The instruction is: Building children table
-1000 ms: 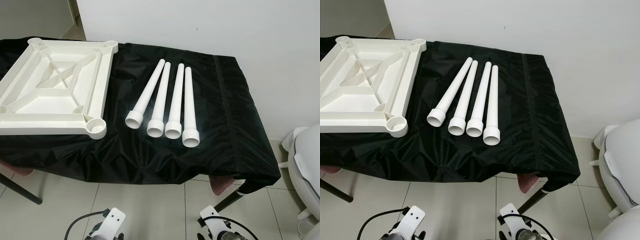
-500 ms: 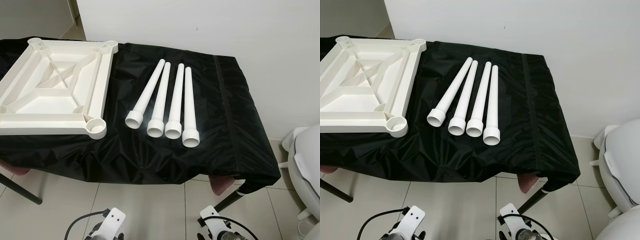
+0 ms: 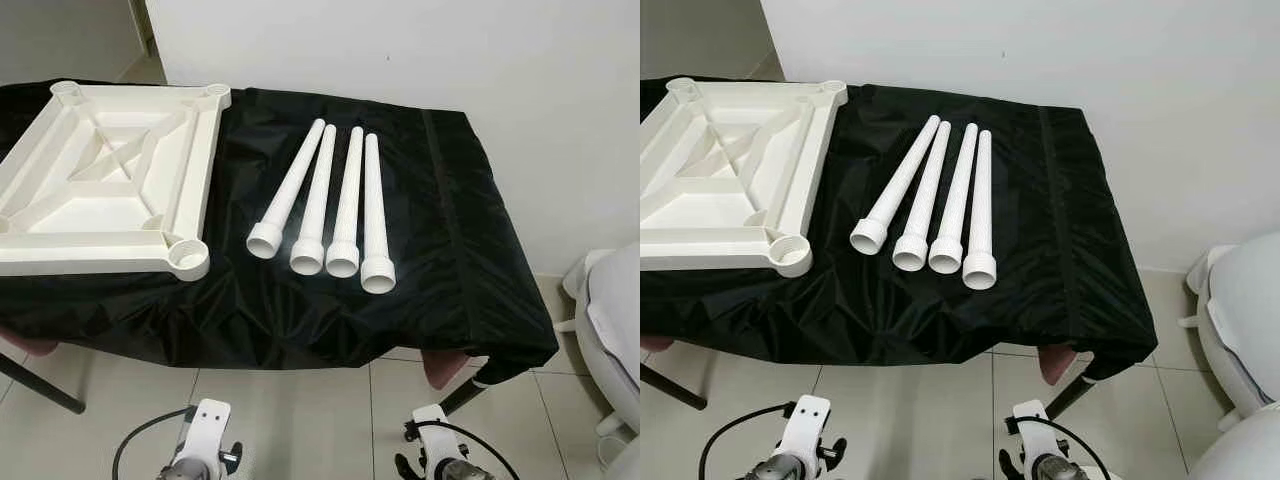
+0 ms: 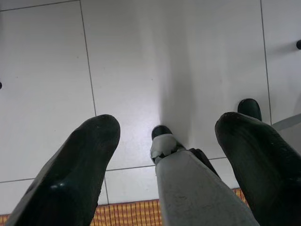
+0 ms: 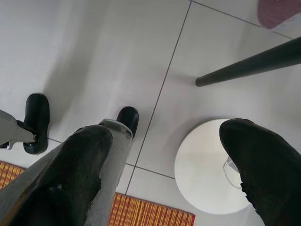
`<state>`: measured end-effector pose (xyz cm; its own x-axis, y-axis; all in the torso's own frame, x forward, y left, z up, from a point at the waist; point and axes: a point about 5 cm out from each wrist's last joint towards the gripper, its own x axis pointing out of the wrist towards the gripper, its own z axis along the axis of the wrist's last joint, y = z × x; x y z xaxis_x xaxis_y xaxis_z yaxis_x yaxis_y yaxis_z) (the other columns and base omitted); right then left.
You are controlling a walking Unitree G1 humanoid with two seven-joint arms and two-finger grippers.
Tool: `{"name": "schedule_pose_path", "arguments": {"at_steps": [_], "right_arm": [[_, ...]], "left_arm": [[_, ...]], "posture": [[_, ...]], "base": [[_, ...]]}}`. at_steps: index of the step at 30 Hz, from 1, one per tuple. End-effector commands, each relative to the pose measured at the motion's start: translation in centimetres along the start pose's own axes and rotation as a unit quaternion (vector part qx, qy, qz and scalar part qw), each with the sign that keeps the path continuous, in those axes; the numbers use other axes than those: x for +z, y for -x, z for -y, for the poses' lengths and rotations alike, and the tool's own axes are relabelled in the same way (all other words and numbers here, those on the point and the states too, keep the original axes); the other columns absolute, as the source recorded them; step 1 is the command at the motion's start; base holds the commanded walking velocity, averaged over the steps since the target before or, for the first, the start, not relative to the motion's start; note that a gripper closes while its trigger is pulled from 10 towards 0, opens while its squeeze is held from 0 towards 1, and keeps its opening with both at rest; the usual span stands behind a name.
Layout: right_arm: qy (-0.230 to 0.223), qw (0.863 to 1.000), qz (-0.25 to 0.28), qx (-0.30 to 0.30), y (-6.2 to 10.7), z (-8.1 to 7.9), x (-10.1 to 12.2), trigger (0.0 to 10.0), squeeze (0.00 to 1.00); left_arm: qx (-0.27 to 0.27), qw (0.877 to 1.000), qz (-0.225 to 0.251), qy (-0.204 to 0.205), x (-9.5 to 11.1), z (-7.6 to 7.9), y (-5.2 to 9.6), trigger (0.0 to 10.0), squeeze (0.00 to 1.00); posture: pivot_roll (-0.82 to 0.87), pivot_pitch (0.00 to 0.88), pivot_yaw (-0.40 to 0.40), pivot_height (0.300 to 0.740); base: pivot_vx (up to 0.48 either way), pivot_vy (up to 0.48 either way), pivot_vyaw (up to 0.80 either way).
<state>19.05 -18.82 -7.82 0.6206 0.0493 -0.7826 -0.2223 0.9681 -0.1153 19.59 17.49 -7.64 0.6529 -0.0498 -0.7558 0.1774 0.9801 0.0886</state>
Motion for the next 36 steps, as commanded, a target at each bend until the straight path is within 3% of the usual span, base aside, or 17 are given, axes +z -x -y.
{"name": "schedule_pose_path", "arguments": {"at_steps": [1, 14, 20, 36], "right_arm": [[-0.013, 1.0, -0.003, -0.004, 0.1, 0.0, -0.4, 10.0, 0.0], [-0.03, 0.999, 0.011, -0.004, 0.1, 0.6, 0.0, 10.0, 0.0], [-0.035, 0.999, 0.019, -0.006, 0.0, 0.5, 0.4, 10.0, 0.0], [-0.031, 0.999, 0.018, 0.0, 0.0, -0.3, 0.3, 10.0, 0.0]], "left_arm": [[0.001, 1.0, -0.016, 0.003, -0.7, 0.0, 0.2, 10.0, 0.0], [0.013, 1.0, -0.005, 0.017, -0.8, -1.2, 0.4, 10.0, 0.0], [0.035, 0.998, -0.003, 0.047, -1.0, -1.8, 0.5, 10.0, 0.0], [0.038, 0.997, -0.003, 0.06, -0.9, -1.7, 0.4, 10.0, 0.0]], "posture": [[-0.09, 0.024, -0.006, 0.74], [-0.09, 0.056, -0.017, 0.74], [-0.08, 0.06, -0.013, 0.74], [-0.08, 0.037, -0.007, 0.74]], "base": [[0.0, 0.0, 0.0], [0.0, 0.0, 0.0], [0.0, 0.0, 0.0], [0.0, 0.0, 0.0]]}}
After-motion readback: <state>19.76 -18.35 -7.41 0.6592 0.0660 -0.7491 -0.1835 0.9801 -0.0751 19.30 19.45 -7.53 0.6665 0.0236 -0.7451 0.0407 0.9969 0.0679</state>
